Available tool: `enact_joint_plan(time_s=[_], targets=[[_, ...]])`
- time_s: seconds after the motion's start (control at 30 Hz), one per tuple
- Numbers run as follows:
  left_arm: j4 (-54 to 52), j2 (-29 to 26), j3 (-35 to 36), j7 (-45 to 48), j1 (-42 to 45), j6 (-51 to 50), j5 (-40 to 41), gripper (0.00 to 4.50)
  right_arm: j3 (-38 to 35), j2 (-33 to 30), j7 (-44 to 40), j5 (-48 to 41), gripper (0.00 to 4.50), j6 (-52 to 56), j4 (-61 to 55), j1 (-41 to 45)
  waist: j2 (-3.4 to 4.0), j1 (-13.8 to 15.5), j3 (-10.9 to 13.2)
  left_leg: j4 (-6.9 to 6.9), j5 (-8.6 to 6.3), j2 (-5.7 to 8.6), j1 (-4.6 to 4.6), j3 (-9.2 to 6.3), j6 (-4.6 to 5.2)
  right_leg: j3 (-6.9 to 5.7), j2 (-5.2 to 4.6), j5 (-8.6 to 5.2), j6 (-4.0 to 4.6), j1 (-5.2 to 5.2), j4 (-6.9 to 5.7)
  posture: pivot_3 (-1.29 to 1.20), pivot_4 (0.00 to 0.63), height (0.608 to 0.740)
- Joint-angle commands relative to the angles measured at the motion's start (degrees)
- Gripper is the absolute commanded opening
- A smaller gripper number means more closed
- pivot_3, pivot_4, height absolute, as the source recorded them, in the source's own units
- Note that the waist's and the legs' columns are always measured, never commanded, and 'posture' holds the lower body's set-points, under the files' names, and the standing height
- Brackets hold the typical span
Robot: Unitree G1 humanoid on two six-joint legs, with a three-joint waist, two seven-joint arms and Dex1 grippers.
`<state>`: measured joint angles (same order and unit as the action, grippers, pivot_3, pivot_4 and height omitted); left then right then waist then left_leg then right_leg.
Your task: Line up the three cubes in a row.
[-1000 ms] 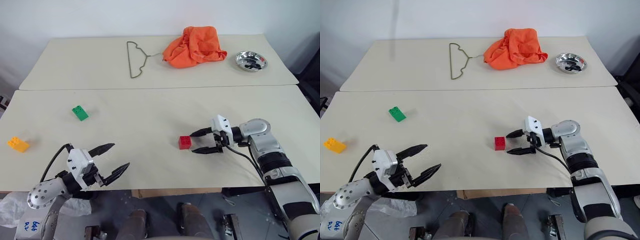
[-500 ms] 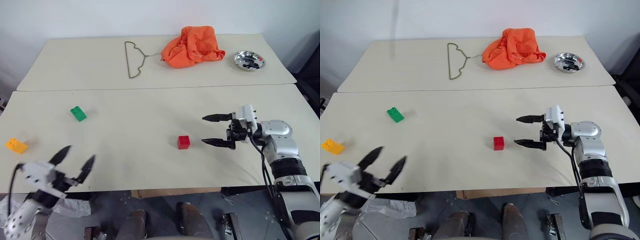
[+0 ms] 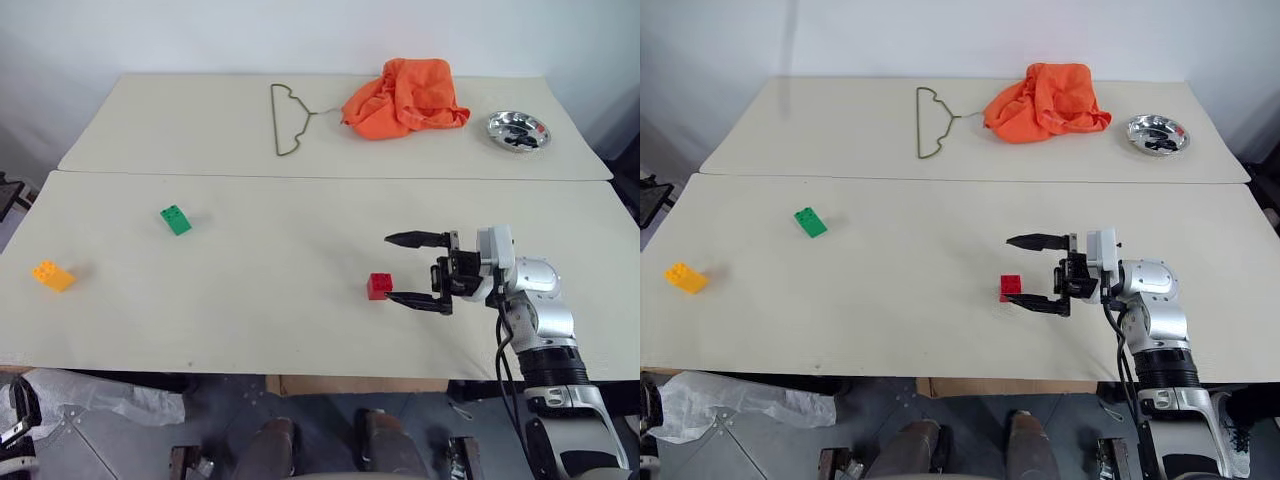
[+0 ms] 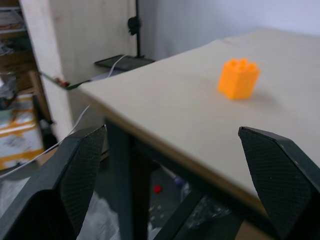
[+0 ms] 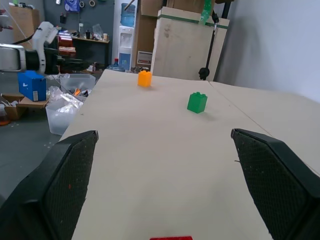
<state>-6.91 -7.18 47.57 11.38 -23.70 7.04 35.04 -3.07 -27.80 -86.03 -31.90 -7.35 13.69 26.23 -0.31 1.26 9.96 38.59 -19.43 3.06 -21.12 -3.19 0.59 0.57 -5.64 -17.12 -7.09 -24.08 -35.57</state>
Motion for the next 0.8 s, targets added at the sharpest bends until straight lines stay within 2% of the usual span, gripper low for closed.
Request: enact_joint_plan(time_s=[0.03, 0.2, 0.33, 0.5, 0.63, 0.8], targets=[[-7.4, -2.0, -4.7, -2.5, 2.5, -2.8, -2.5, 4.50, -1.6, -0.2, 1.1, -0.7, 4.47, -0.3, -1.2, -0.8, 0.00, 0.1, 0.0, 0.03, -0.01, 0.00, -0.03, -0.03, 0.01, 0.00, 0.00, 0.00, 0.00, 0.01, 0.00, 0.00, 0.150, 0.740], [-16.5, -5.4, -13.4, -11.4, 12.8, -14.2, -5.1, 4.50, -4.3, -1.0, 4.1, 0.0, 4.47, -1.9, 0.7, -1.2, 0.00, 0.1, 0.0, 0.16, -0.05, 0.01, -0.04, -0.06, 0.02, -0.06, 0.03, 0.00, -0.01, 0.04, -0.05, 0.00, 0.150, 0.740], [-14.4, -7.6, -19.0, -20.0, 25.2, -23.7, -10.4, 4.50, -5.2, -1.4, 6.3, 0.5, 4.47, -1.9, 0.5, -2.1, 0.00, 0.0, 0.0, 0.25, -0.06, 0.01, -0.03, -0.07, -0.02, -0.16, 0.13, 0.01, -0.01, 0.03, -0.14, 0.00, 0.150, 0.740], [-4.9, -8.3, -24.6, -25.1, 37.2, -28.9, -18.1, 4.50, -4.2, -1.2, 6.8, 0.6, 4.47, -1.3, -1.4, -3.0, 0.00, -0.4, 0.0, 0.34, -0.06, 0.02, -0.04, 0.04, -0.02, -0.21, 0.20, 0.01, -0.02, -0.07, -0.33, 0.00, 0.150, 0.740], [7.7, -6.2, -27.2, -27.9, 48.3, -28.9, -21.1, 4.50, -3.7, -1.1, 8.0, 0.4, 4.47, -0.5, -3.3, -2.8, 0.00, -0.2, 0.0, 0.43, -0.05, 0.03, -0.12, 0.05, -0.04, -0.21, 0.20, 0.01, -0.02, -0.15, -0.35, 0.00, 0.150, 0.740], [18.9, -5.1, -29.0, -28.6, 55.5, -27.6, -23.6, 4.50, -3.6, -1.5, 8.8, 0.3, 4.47, 0.8, -5.5, -3.7, 0.00, 0.0, 0.0, 0.44, -0.05, 0.09, -0.15, 0.06, -0.03, -0.22, 0.18, 0.02, -0.03, -0.18, -0.36, 0.00, 0.150, 0.740]])
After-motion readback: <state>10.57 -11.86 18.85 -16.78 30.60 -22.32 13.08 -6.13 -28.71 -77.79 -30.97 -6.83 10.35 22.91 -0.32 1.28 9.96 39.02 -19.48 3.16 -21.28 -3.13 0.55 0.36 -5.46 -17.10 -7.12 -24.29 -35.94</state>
